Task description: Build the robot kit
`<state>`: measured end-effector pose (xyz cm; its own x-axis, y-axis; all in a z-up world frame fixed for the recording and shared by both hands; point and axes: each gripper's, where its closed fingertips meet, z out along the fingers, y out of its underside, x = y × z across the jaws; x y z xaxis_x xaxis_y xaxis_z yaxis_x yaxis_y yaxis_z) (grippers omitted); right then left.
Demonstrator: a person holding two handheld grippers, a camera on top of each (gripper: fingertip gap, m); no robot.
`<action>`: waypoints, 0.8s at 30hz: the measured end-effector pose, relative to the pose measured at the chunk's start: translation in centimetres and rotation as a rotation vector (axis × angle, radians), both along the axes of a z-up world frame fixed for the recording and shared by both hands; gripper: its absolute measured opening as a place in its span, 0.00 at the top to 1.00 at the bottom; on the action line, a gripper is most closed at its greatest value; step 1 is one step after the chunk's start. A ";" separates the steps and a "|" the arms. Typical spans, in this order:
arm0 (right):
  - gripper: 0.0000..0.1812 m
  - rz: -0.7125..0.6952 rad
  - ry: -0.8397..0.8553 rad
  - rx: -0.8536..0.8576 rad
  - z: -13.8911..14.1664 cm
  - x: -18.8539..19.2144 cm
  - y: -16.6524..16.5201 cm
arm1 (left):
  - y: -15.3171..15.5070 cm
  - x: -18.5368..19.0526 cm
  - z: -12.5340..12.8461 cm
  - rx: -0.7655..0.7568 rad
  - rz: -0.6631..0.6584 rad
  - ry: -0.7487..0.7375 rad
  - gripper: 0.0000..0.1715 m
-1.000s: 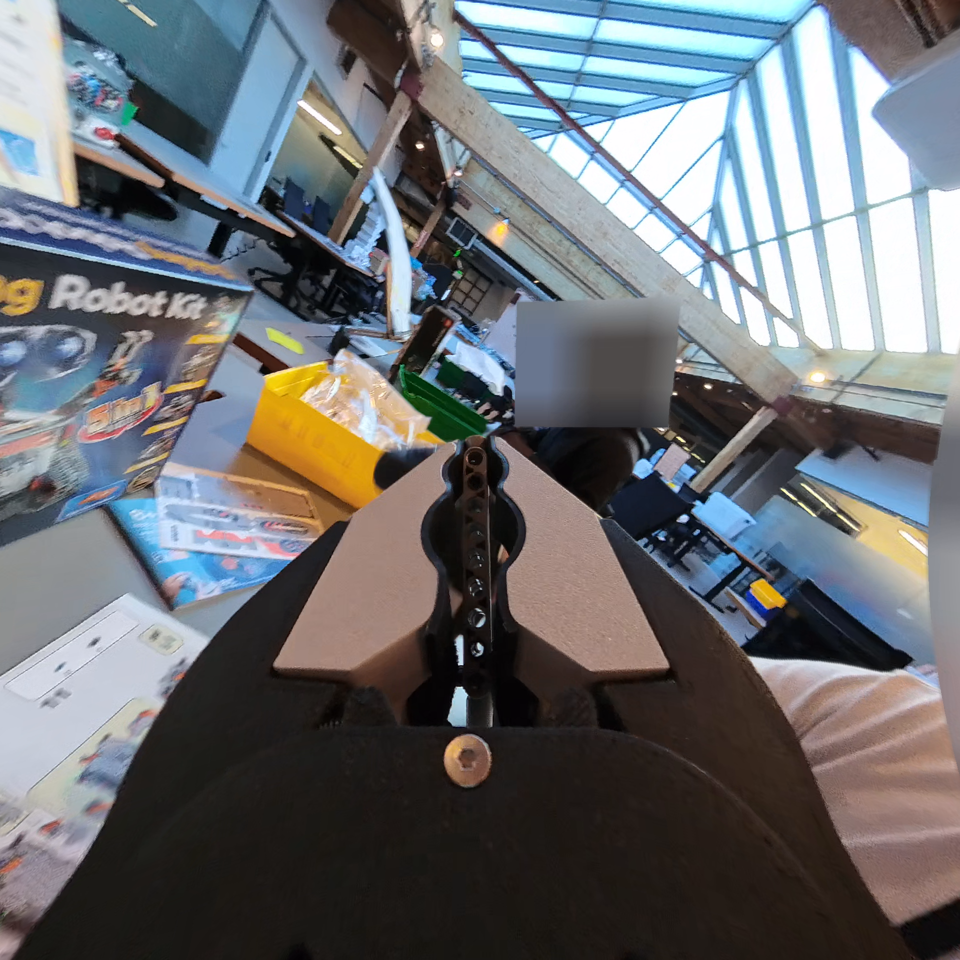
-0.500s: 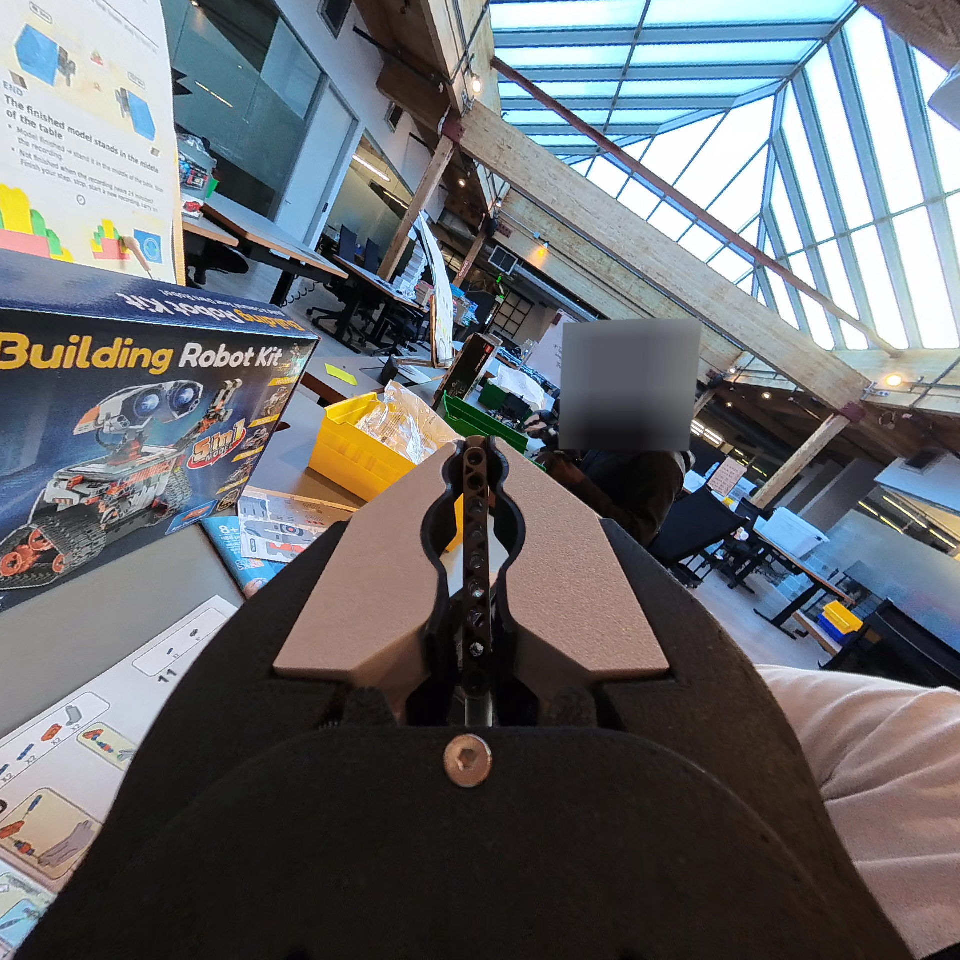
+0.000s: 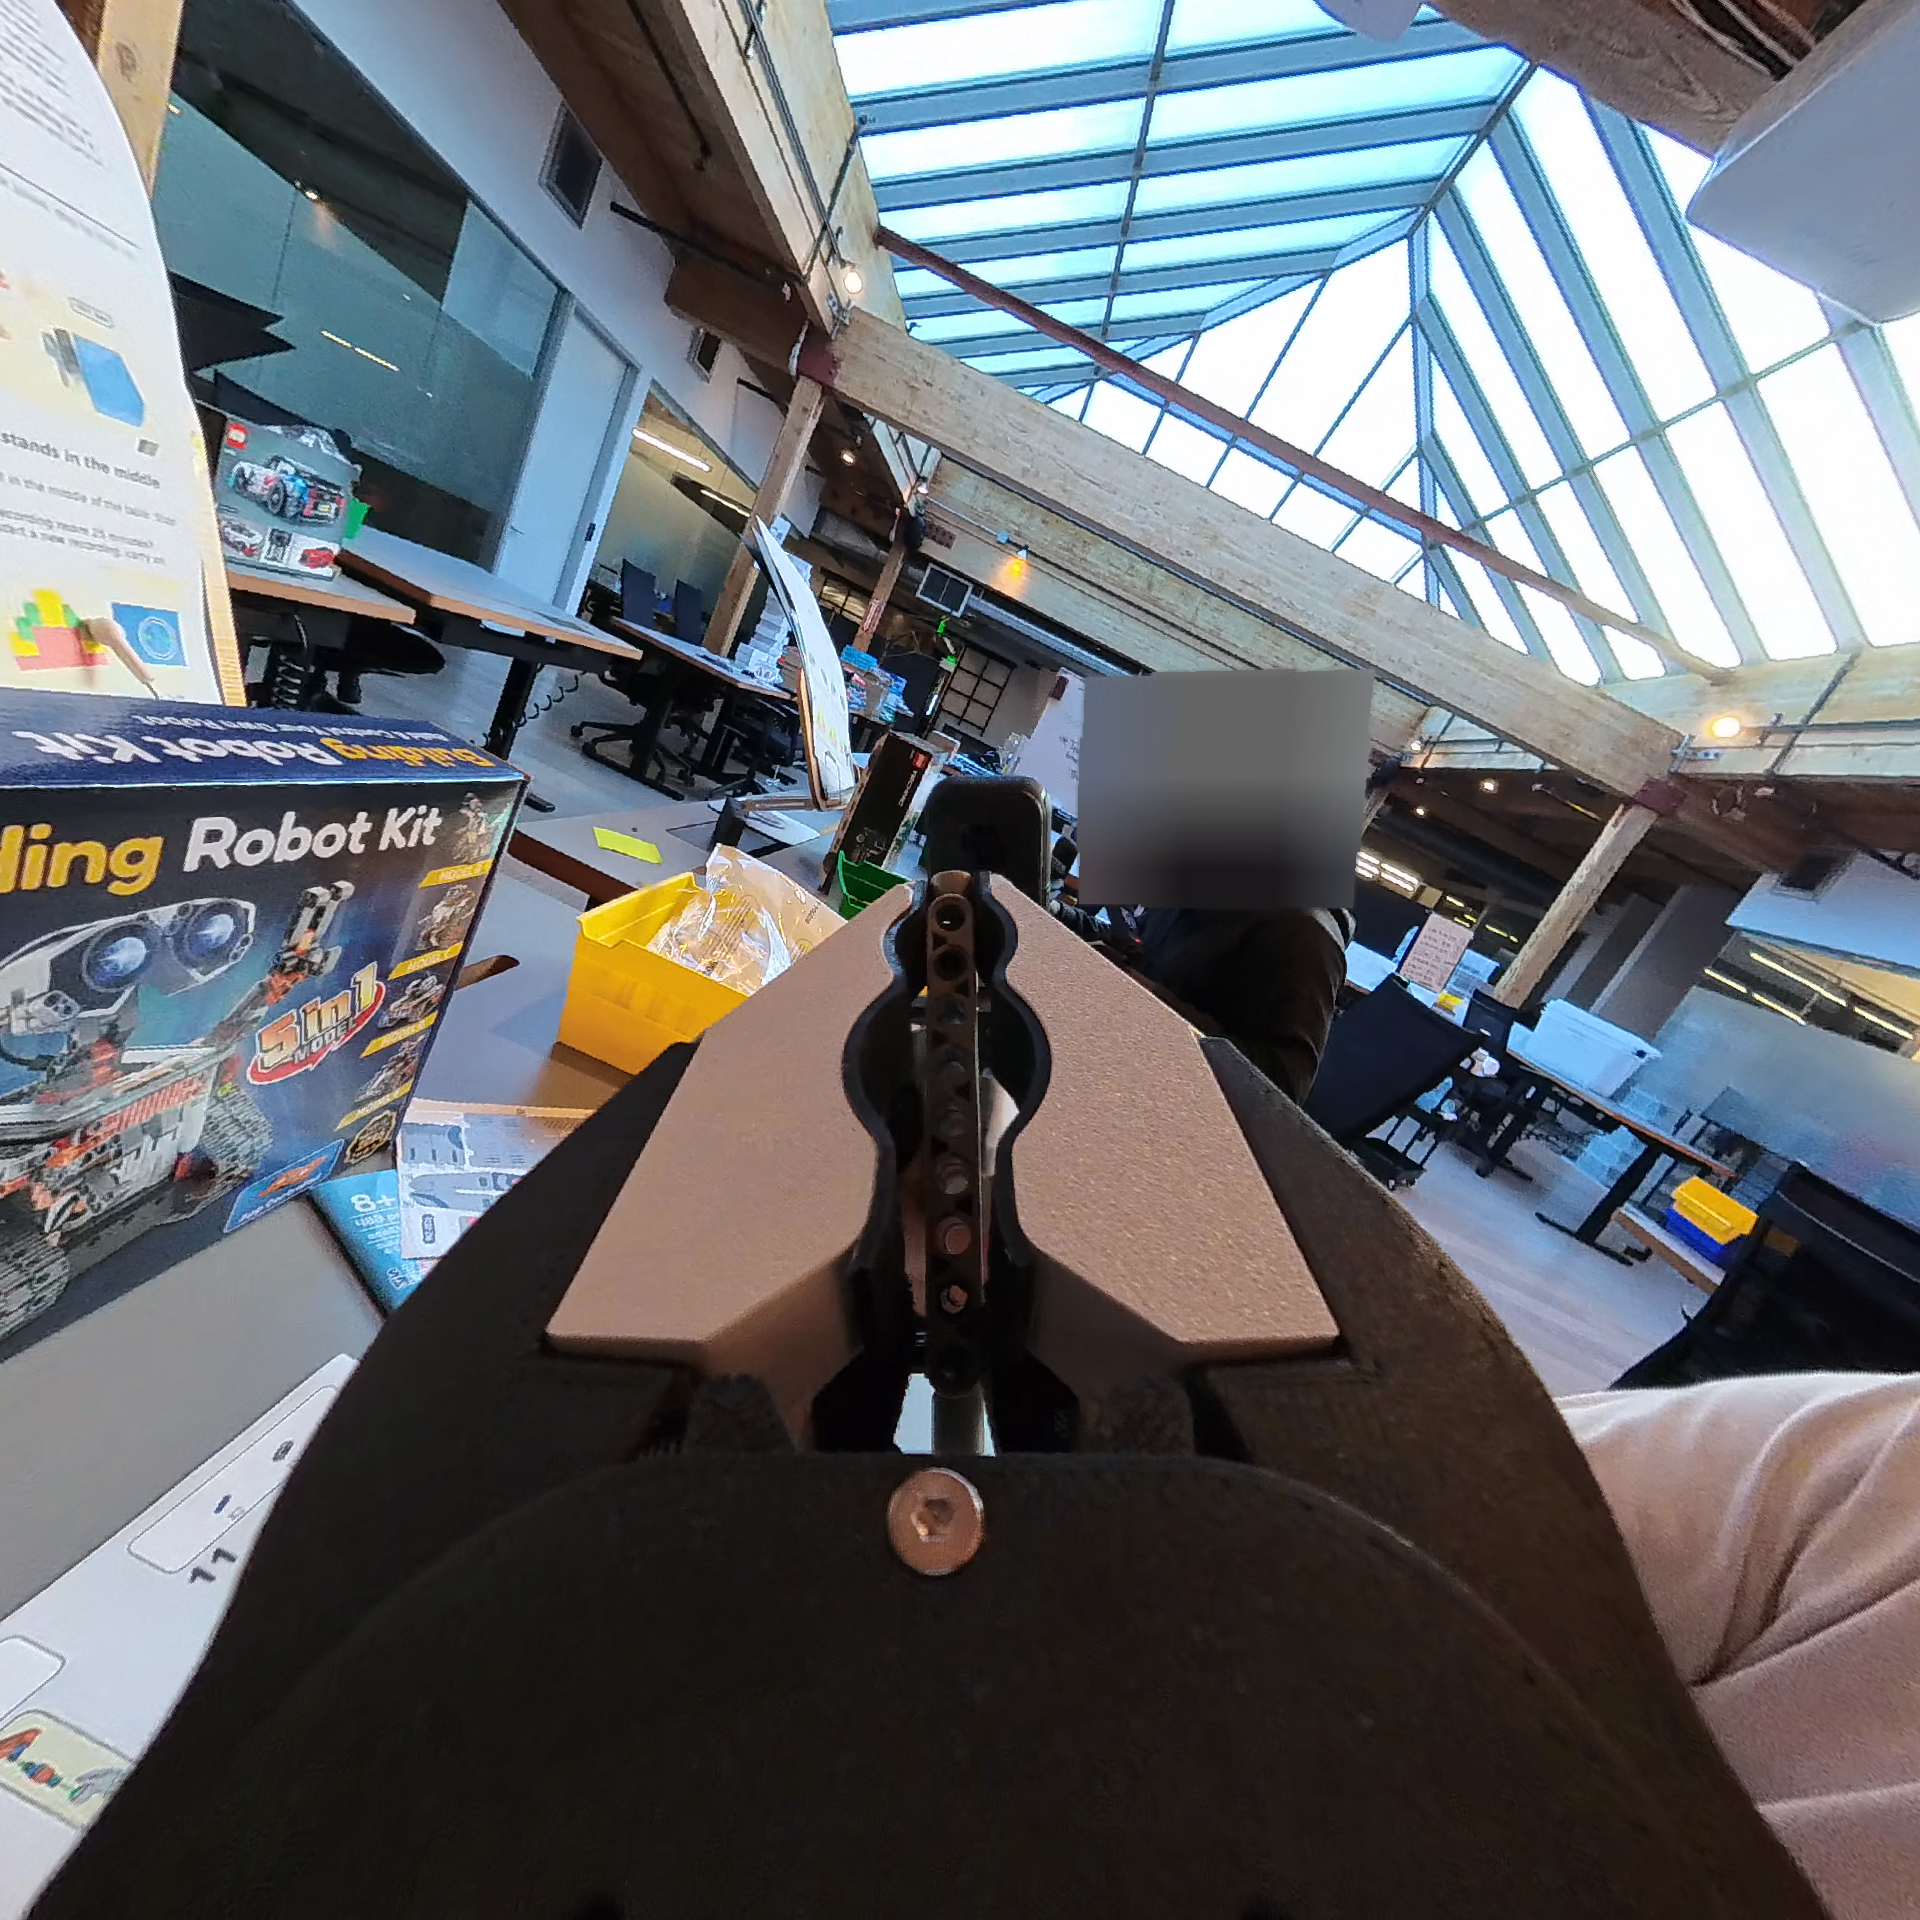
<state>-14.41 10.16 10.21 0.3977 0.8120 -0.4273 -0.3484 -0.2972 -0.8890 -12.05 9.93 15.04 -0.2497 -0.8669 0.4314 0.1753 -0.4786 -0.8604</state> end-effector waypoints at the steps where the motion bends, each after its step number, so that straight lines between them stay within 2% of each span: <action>1: 0.83 0.016 0.013 0.004 0.2 -0.3 -0.1 | -0.1 0.1 -0.1 0.000 -0.003 0.001 0.97; 3: 0.87 0.057 0.068 0.020 0.9 -0.8 -0.5 | -0.2 0.4 -0.3 0.000 -0.005 0.012 0.97; 5: 0.97 0.086 0.100 0.024 1.1 -0.8 -0.6 | -0.4 0.7 -0.5 -0.009 -0.026 0.008 0.97; 7: 0.97 0.138 0.100 -0.032 0.7 -0.5 -0.6 | -0.2 0.8 -0.7 -0.003 -0.023 0.017 0.97; 9: 0.97 0.166 0.099 -0.114 0.3 0.7 0.0 | 0.8 -0.1 -0.7 0.019 0.005 0.047 0.83; 11: 0.97 0.222 0.104 -0.148 0.5 1.9 0.0 | 1.9 -1.6 -1.0 0.033 0.022 0.083 0.78; 13: 0.97 0.214 0.048 -0.169 -0.1 2.6 0.3 | 2.0 -2.2 -2.6 0.046 -0.011 0.176 0.81; 17: 0.96 0.227 -0.050 -0.166 -1.0 2.5 0.0 | -0.5 -0.6 -5.4 0.046 -0.176 0.316 0.84; 19: 0.96 0.229 -0.053 -0.169 -1.1 2.7 -0.2 | -0.8 0.3 -7.0 0.070 -0.180 0.391 0.86; 22: 0.96 0.231 -0.069 -0.179 -1.4 3.0 -0.6 | -2.0 1.0 -7.7 0.093 -0.238 0.414 0.96; 24: 0.96 0.231 -0.085 -0.179 -1.5 3.2 -0.7 | -2.2 1.3 -8.0 0.090 -0.249 0.422 0.97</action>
<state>-11.19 9.44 8.71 0.2512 0.8000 -0.5448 -0.1802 -0.5144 -0.8384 -10.76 7.70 7.04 -0.2743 -0.8416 0.4652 -0.3072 -0.3818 -0.8717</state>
